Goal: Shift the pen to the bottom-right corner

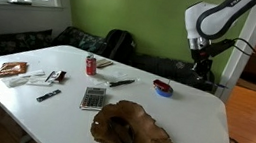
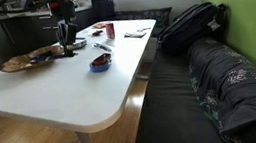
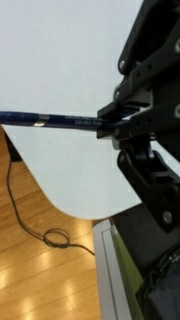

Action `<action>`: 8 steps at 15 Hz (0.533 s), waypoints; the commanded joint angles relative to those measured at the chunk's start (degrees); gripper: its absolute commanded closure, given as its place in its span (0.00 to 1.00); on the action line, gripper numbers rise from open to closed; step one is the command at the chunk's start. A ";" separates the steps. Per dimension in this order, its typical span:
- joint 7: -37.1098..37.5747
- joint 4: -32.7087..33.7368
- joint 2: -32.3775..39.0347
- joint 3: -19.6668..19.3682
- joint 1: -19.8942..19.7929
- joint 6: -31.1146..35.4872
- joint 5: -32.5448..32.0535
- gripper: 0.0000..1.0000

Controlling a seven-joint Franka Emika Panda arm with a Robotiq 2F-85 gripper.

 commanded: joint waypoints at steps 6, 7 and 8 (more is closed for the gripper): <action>-23.38 -1.25 4.75 -0.11 -4.47 7.18 8.57 0.96; -24.05 -0.65 5.24 -0.78 -5.09 6.84 8.03 0.96; -24.68 -0.25 5.56 -1.10 -5.68 6.49 8.45 0.96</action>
